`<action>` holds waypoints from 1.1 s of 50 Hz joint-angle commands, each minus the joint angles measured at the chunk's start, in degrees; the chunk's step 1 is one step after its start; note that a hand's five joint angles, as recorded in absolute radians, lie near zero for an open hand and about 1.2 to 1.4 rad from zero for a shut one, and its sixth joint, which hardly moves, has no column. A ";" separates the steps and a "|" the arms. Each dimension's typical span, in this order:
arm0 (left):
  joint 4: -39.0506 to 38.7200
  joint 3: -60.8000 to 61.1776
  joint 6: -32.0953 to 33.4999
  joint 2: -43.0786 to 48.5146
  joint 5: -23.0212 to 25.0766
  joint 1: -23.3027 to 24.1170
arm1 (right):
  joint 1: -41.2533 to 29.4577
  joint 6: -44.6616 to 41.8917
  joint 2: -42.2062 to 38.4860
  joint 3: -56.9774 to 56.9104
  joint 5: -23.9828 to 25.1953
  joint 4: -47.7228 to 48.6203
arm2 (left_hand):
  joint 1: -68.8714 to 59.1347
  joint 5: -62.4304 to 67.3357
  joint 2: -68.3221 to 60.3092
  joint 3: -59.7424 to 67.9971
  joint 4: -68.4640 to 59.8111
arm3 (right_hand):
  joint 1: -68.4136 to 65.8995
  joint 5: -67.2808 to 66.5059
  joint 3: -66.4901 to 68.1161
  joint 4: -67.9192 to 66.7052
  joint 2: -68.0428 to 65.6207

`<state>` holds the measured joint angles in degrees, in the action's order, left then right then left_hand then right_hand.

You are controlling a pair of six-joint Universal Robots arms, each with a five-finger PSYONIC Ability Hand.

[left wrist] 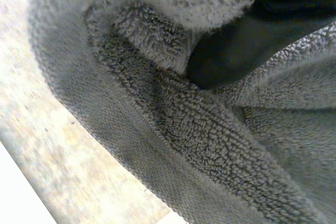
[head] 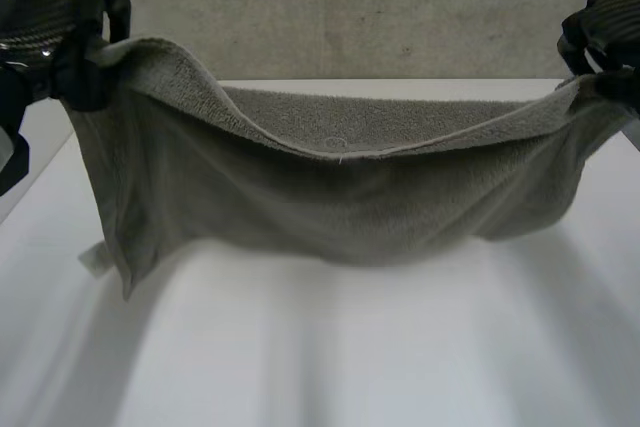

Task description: Fold the towel.

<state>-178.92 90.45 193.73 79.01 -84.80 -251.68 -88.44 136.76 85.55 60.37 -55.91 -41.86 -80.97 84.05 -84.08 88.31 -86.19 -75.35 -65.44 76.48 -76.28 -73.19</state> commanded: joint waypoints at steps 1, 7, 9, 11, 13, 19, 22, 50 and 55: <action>0.07 -0.63 1.38 13.59 -0.01 -0.31 | -4.36 -5.88 -9.59 0.72 -3.06 0.99 | 0.97 -14.05 4.08 -8.31 6.19 | -4.65 -4.56 3.52 -3.72 -6.81; -3.17 -4.22 5.95 26.43 -0.10 -2.14 | -9.28 -7.47 -20.22 -0.77 -10.52 10.70 | 0.97 -14.05 4.08 -8.31 6.19 | -4.65 -4.56 3.52 -3.72 -6.81; -4.67 -6.15 6.92 28.89 -0.19 -2.24 | -10.60 -7.12 -22.42 -1.74 -12.28 15.62 | 0.97 -14.05 4.08 -8.31 6.19 | -4.65 -4.56 3.52 -3.72 -6.81; -6.09 -8.89 7.63 30.77 -0.10 -2.15 | -11.93 -6.68 -24.20 -3.06 -14.32 21.20 | 0.97 -14.05 4.08 -8.31 6.19 | -4.65 -4.56 3.52 -3.72 -6.81; -7.75 -16.23 8.68 32.69 -0.19 -1.72 | -14.73 -6.33 -25.78 -6.12 -19.39 33.88 | 0.97 -14.05 4.08 -8.31 6.19 | -4.65 -4.56 3.52 -3.72 -6.81; -8.64 -28.93 8.33 32.52 -0.45 -1.19 | -17.47 -4.39 -24.99 -6.84 -24.95 57.50 | 0.97 -14.05 4.08 -8.31 6.19 | -4.65 -4.56 3.52 -3.72 -6.81; -11.01 -34.64 7.63 31.91 -0.81 -0.39 | -17.91 -2.11 -21.74 -5.61 -25.13 66.64 | 0.97 -14.05 4.08 -8.31 6.19 | -4.65 -4.56 3.52 -3.72 -6.81; -41.41 11.04 4.90 39.45 3.49 -3.21 | -17.03 5.27 -22.01 30.69 -16.17 57.77 | 0.97 -14.05 4.08 -8.31 6.19 | -4.65 -4.56 3.52 -3.72 -6.81; -41.33 15.37 4.99 40.70 4.29 -3.21 | -17.12 5.27 -24.55 34.11 -16.08 57.33 | 0.97 -14.05 4.08 -8.31 6.19 | -4.65 -4.56 3.52 -3.72 -6.81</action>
<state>-219.80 101.55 198.53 117.84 -81.65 -254.83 -105.50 142.13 63.82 91.22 -72.04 15.64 -80.97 84.48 -84.97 88.56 -86.20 -75.49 -67.09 76.67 -76.29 -76.49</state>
